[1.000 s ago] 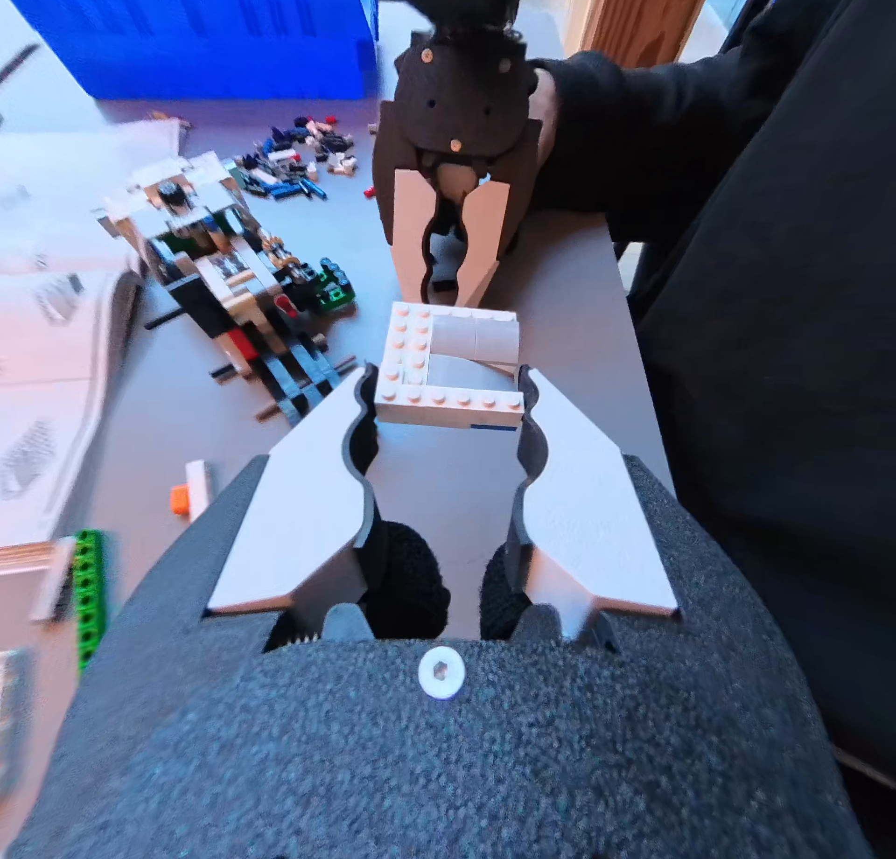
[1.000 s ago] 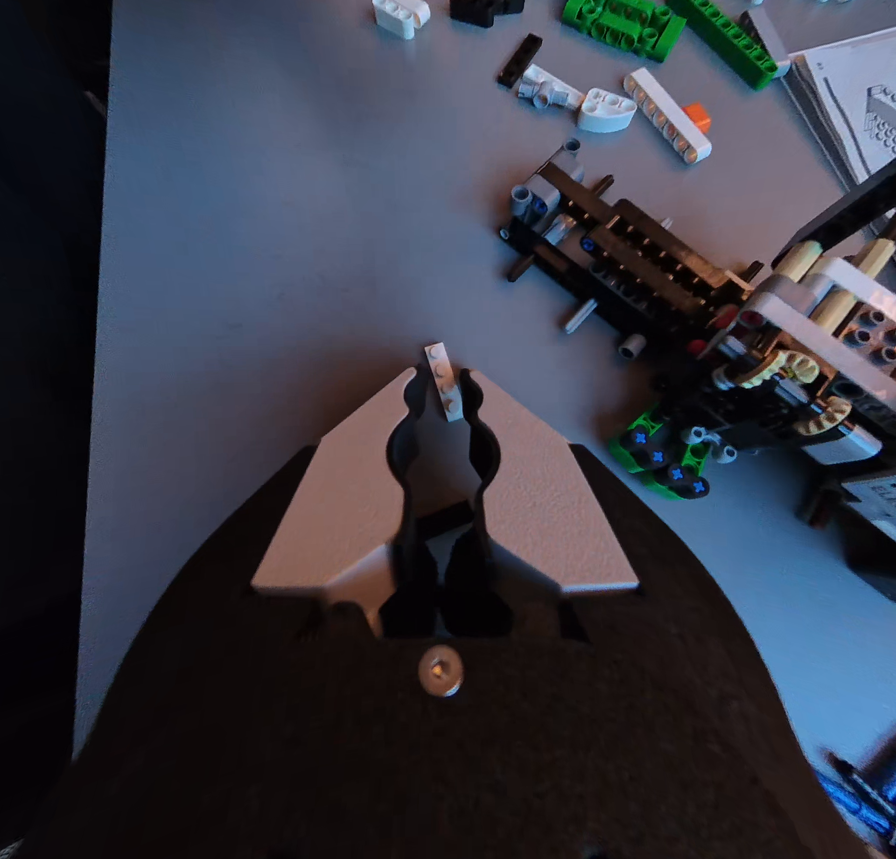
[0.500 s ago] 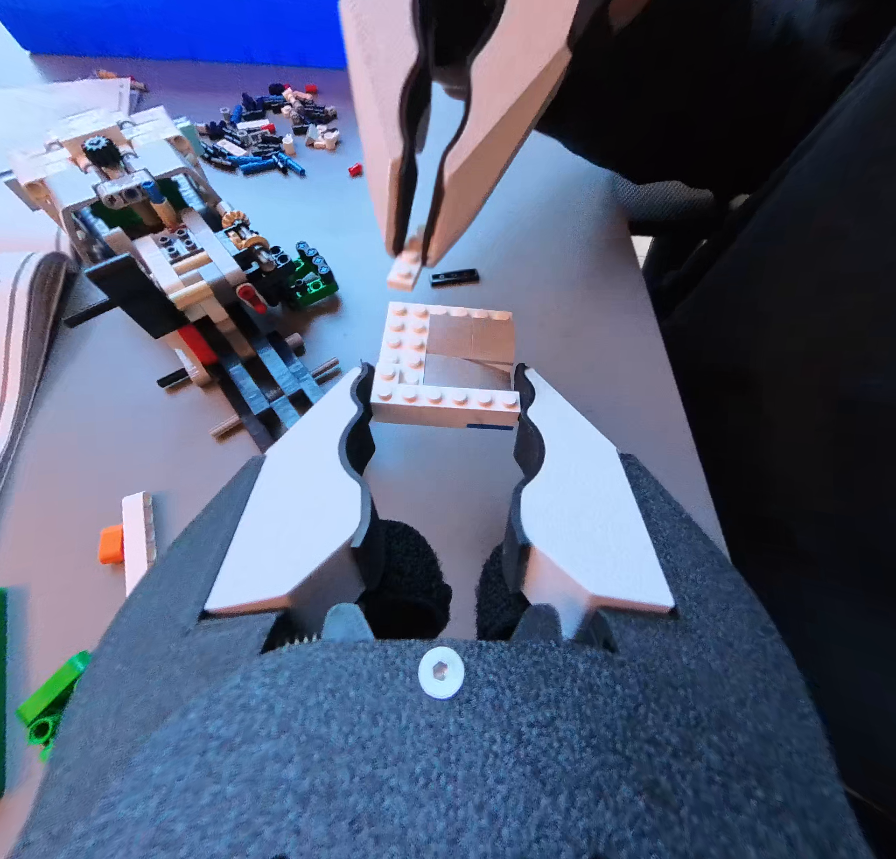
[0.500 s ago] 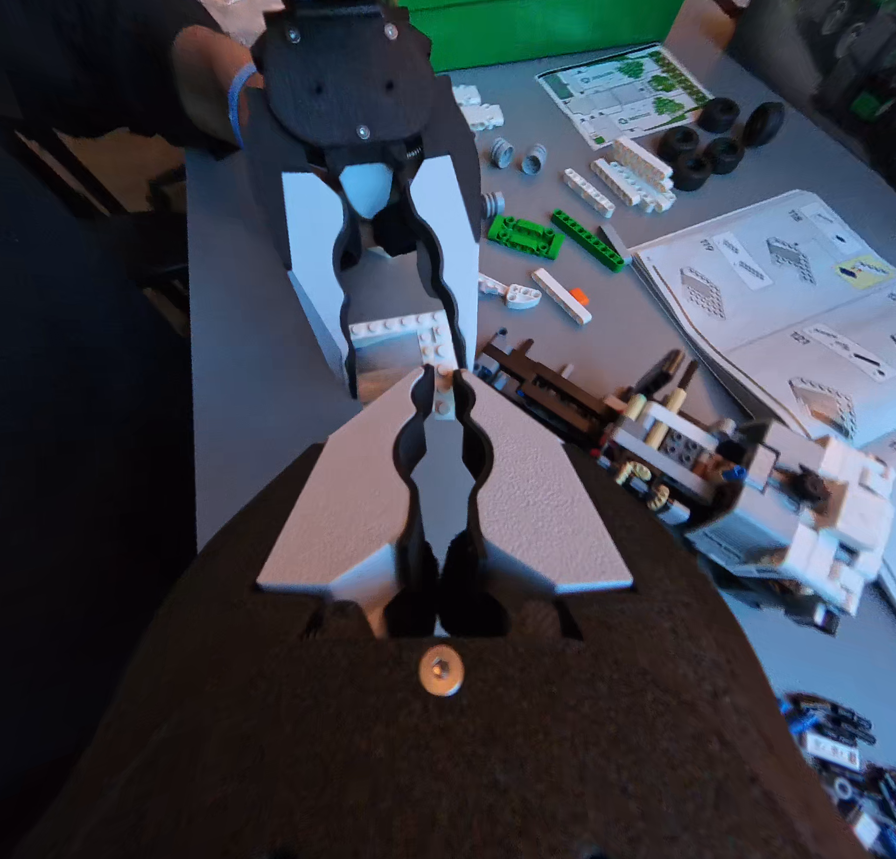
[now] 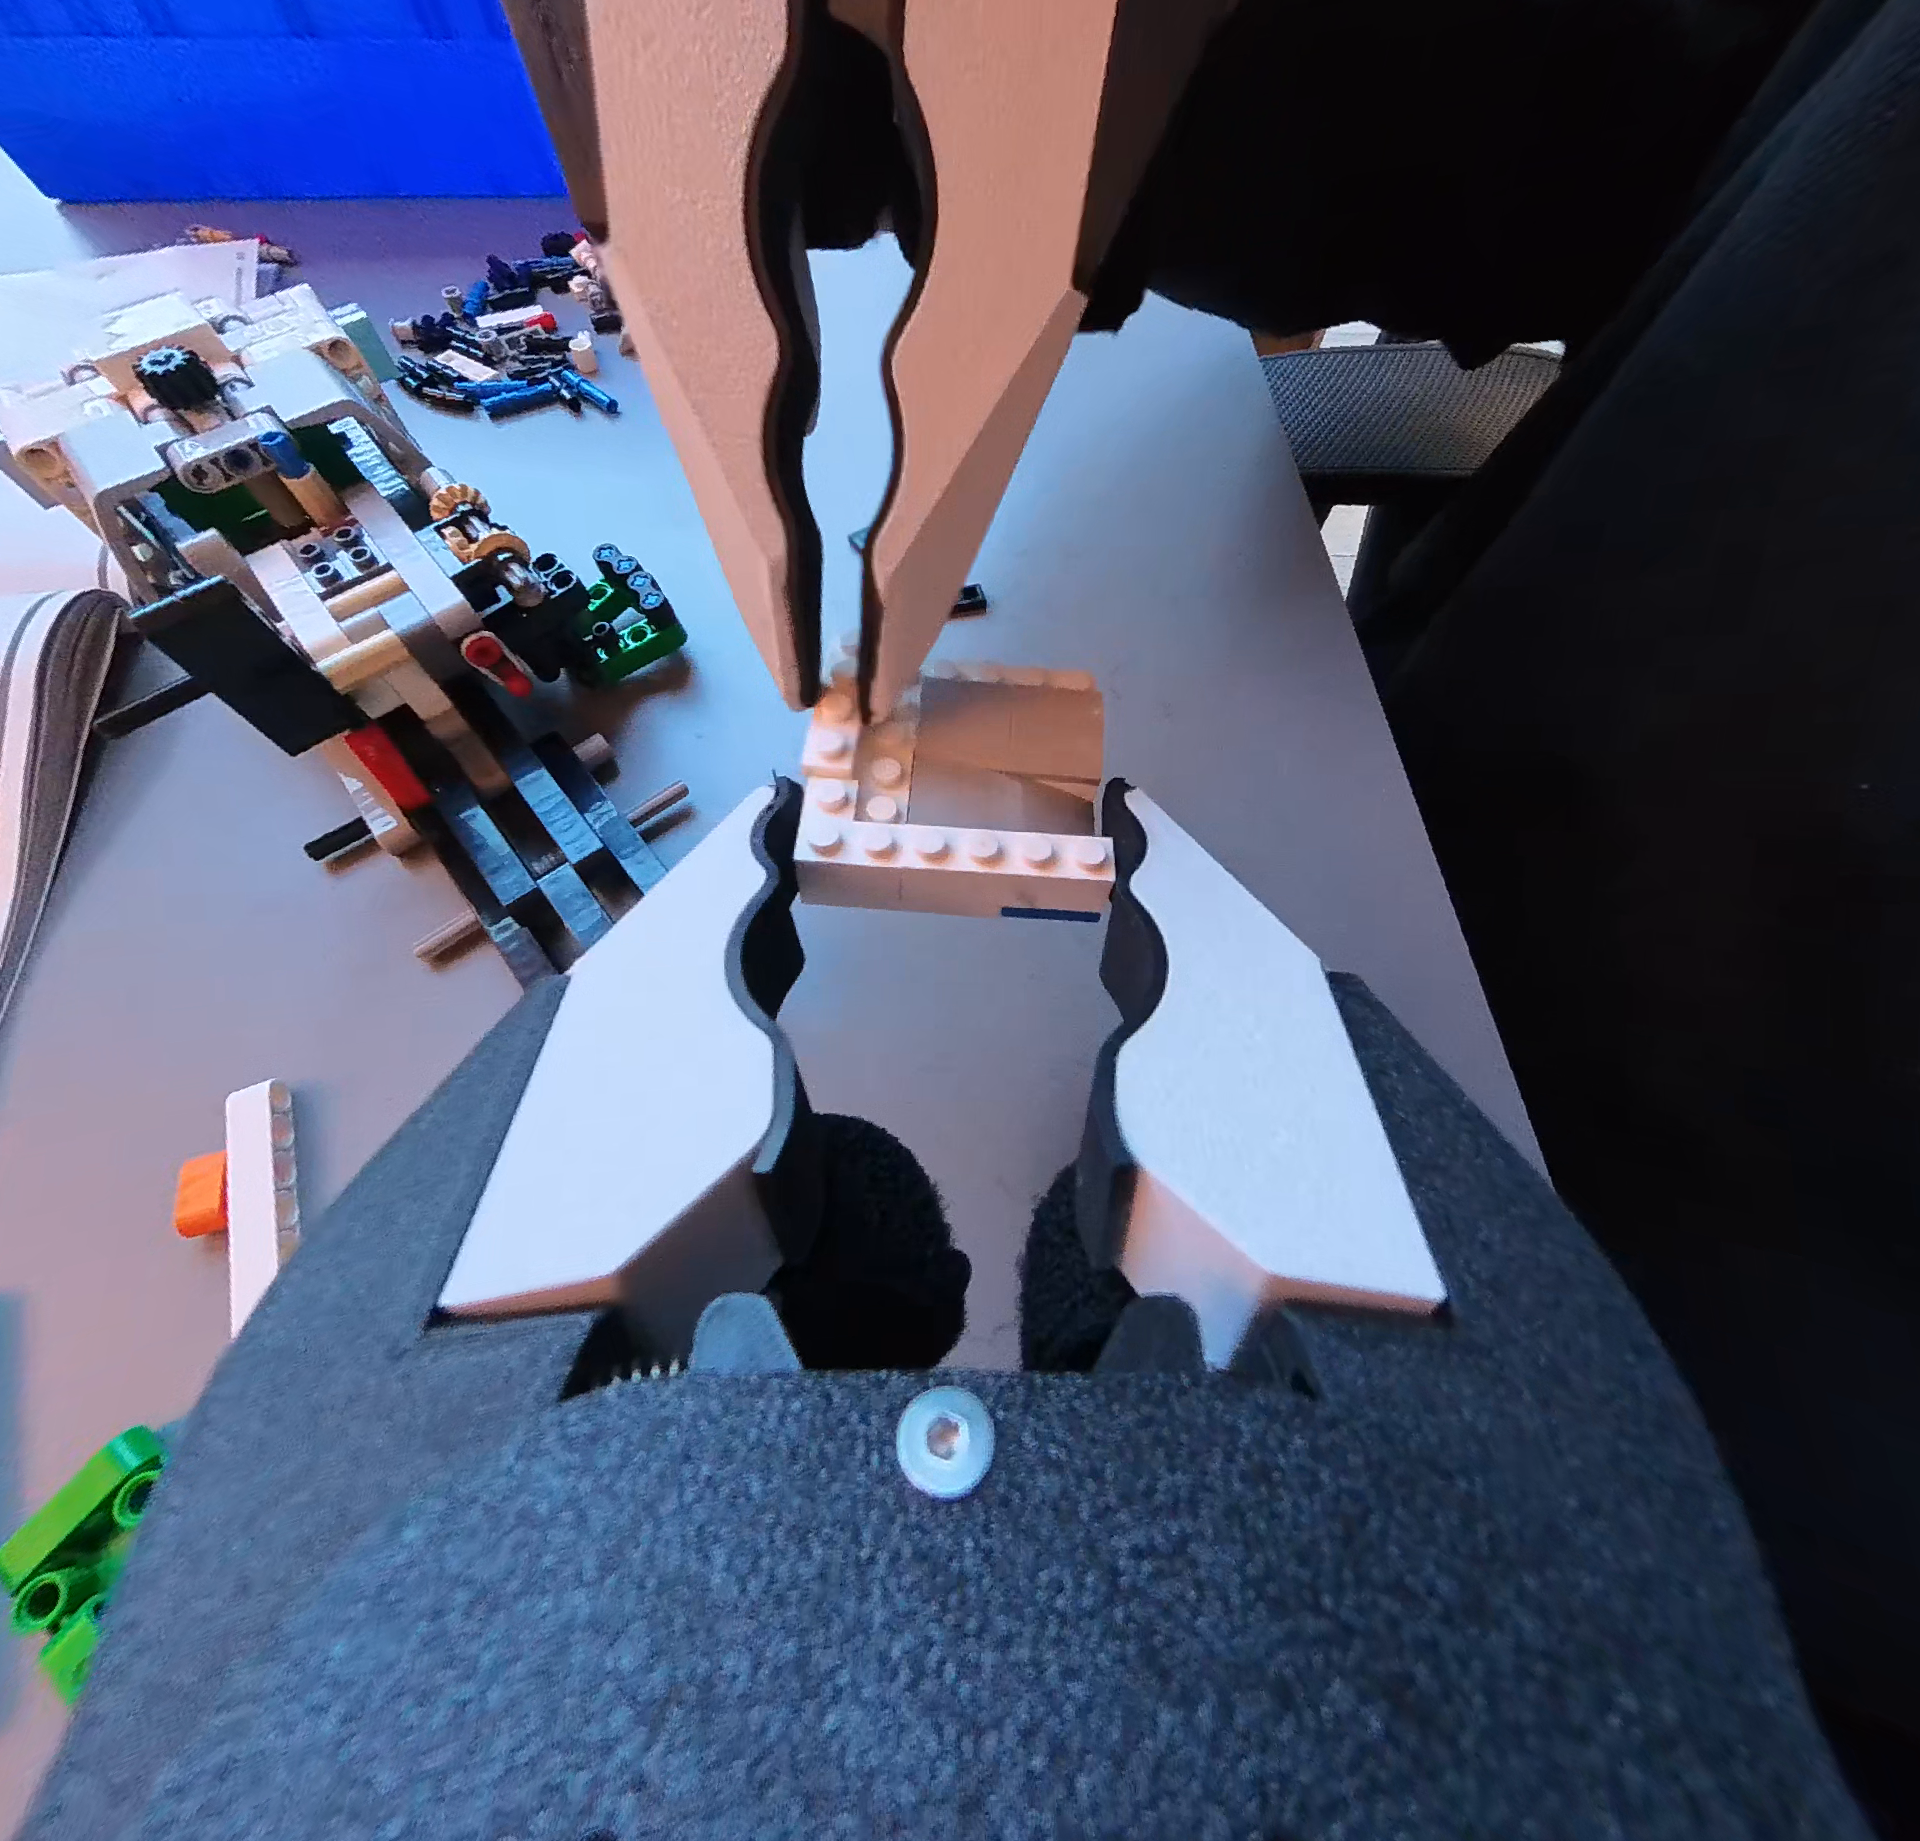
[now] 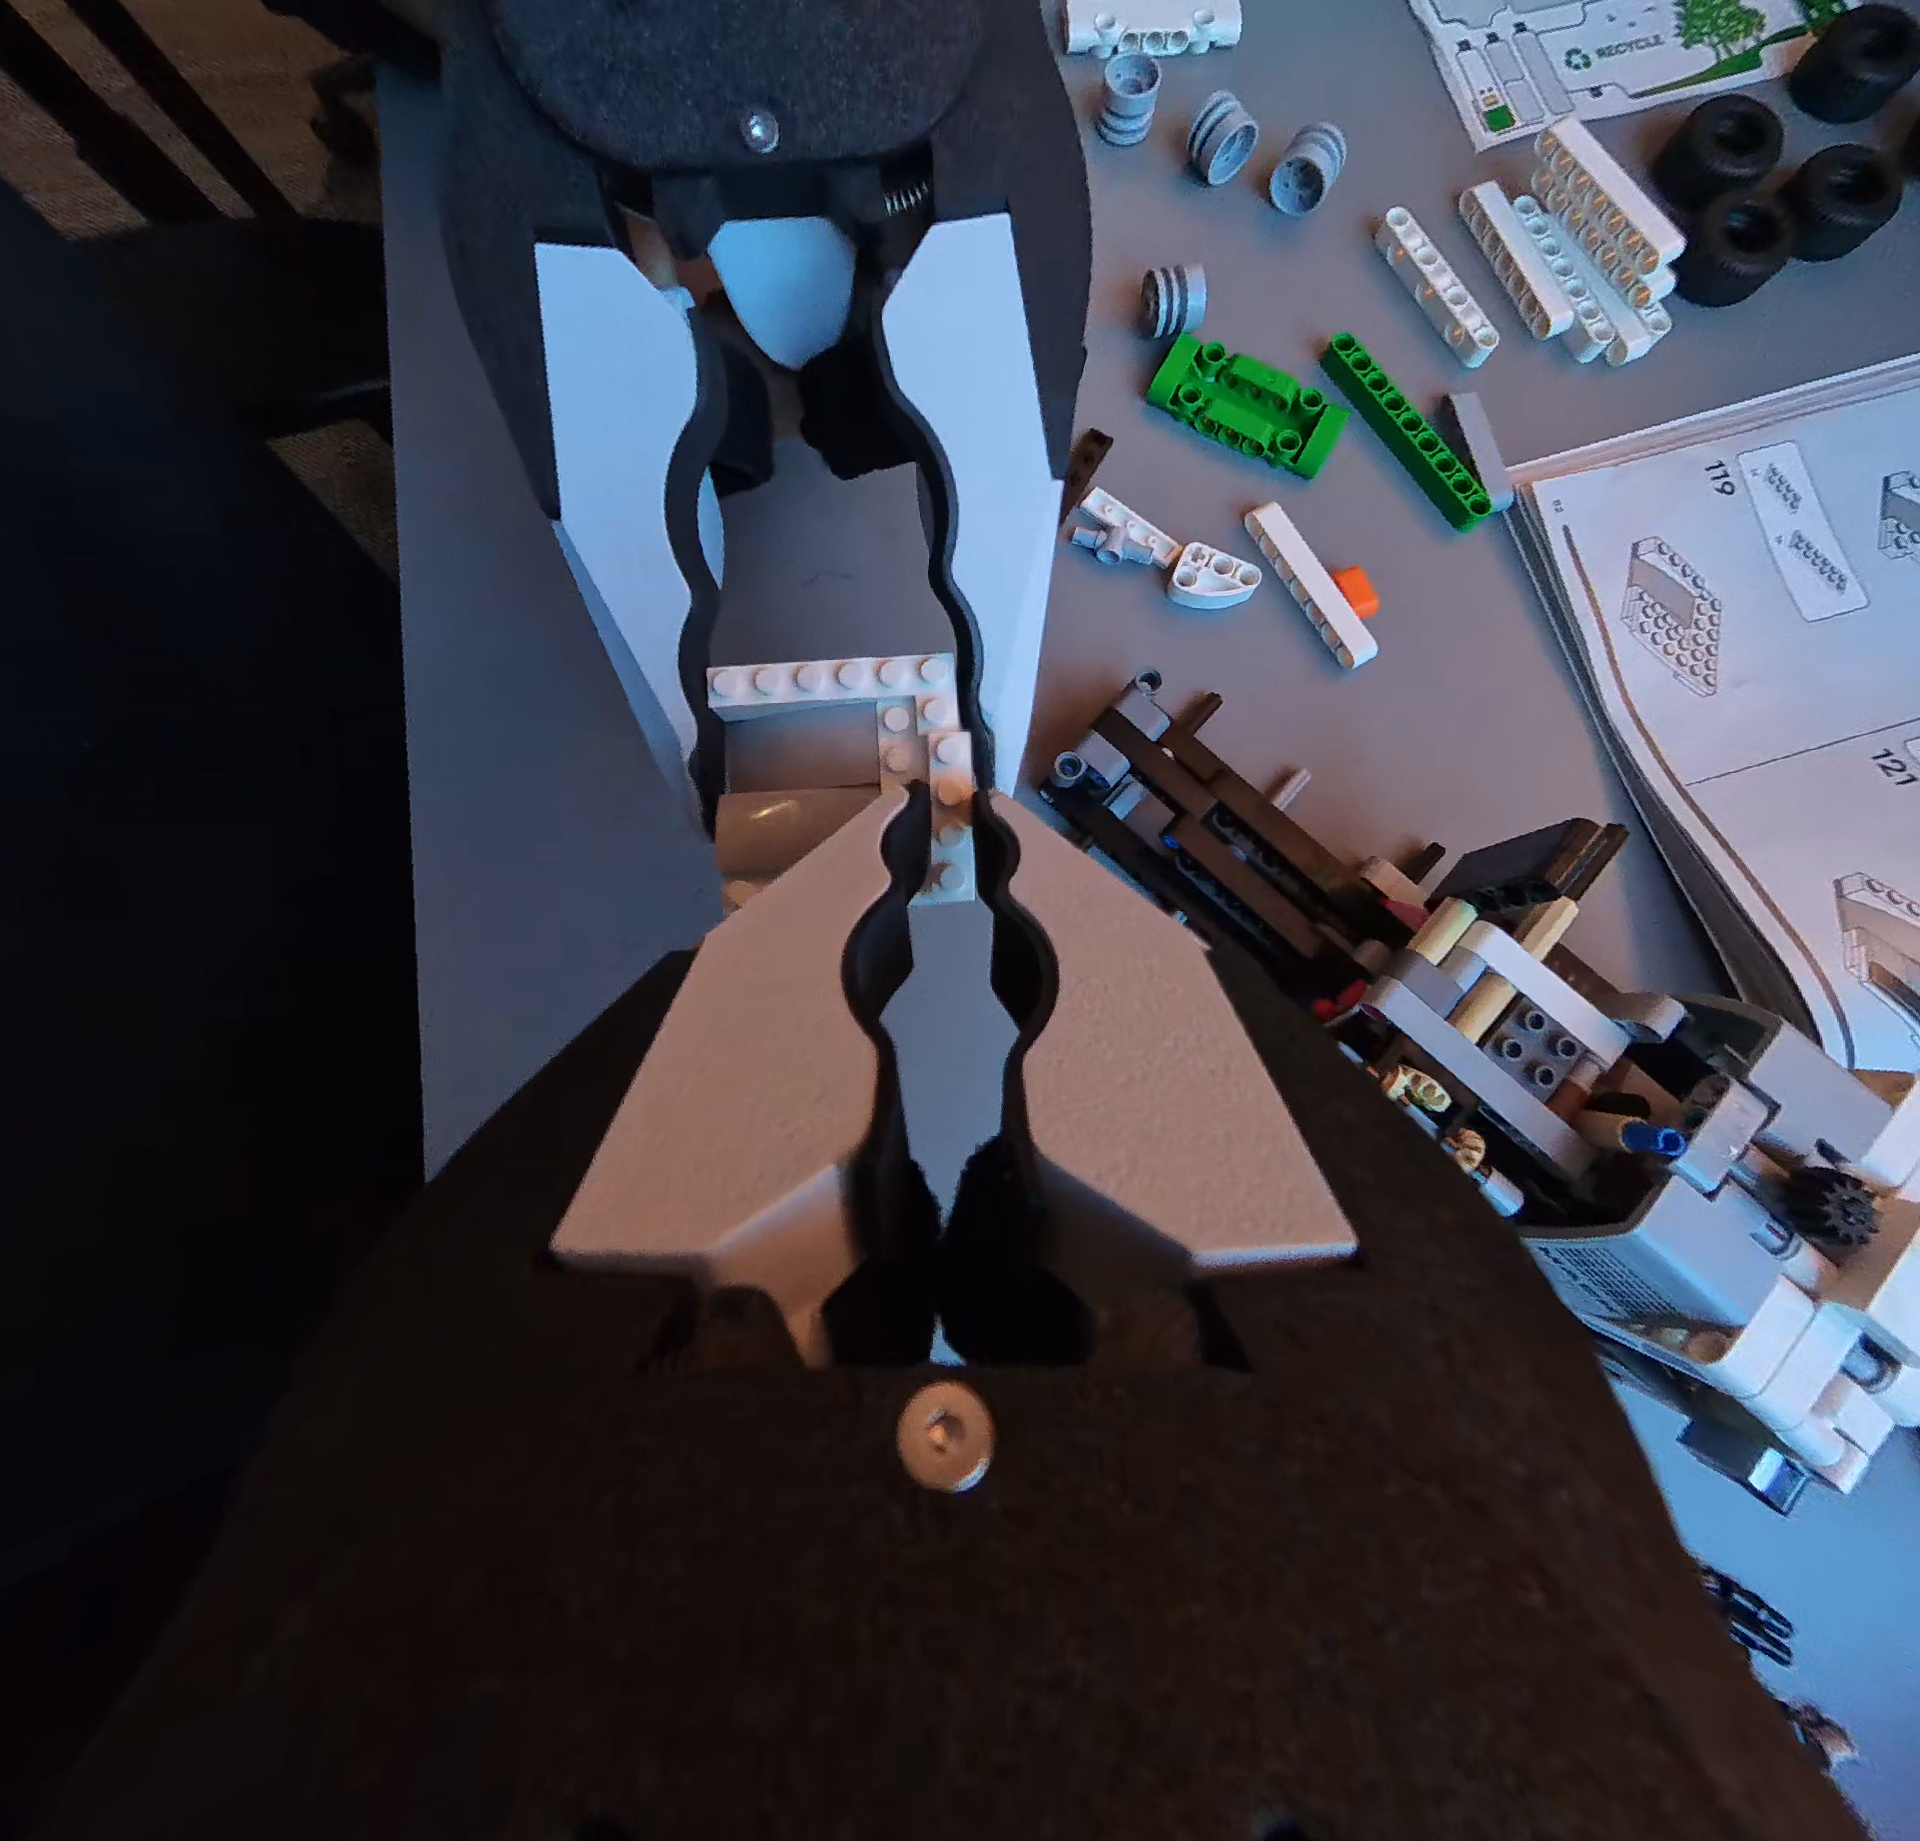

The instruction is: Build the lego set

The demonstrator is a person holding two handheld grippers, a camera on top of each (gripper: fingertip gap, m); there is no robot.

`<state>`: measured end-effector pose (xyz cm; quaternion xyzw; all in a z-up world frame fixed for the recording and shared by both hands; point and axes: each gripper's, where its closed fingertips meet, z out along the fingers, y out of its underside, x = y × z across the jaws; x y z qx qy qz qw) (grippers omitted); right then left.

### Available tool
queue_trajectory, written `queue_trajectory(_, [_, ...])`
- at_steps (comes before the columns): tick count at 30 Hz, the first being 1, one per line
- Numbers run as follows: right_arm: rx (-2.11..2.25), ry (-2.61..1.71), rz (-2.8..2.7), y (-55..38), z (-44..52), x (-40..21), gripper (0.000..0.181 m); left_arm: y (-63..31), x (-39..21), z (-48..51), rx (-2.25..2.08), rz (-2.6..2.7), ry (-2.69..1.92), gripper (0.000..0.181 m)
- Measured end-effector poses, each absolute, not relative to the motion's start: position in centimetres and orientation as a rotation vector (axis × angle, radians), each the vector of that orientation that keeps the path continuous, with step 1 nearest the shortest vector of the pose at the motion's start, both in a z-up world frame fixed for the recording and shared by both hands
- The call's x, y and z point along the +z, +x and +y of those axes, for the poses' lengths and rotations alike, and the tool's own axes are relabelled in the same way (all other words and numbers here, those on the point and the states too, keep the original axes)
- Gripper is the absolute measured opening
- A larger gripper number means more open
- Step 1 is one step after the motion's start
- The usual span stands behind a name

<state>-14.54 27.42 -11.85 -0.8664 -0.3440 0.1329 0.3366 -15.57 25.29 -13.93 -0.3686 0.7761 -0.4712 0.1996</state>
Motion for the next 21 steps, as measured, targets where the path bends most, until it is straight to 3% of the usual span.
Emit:
queue_trajectory(14, [0.384,-2.267,-0.904,-14.7,27.2,-12.1,0.011,-15.5,-13.9,25.2,-1.316,2.169,-1.023,0.056])
queue_trajectory(21, [0.451,-2.108,-0.727,-13.5,27.7,-8.0,0.028,-15.4,-12.7,25.6,-1.349,2.106,-0.986,0.056])
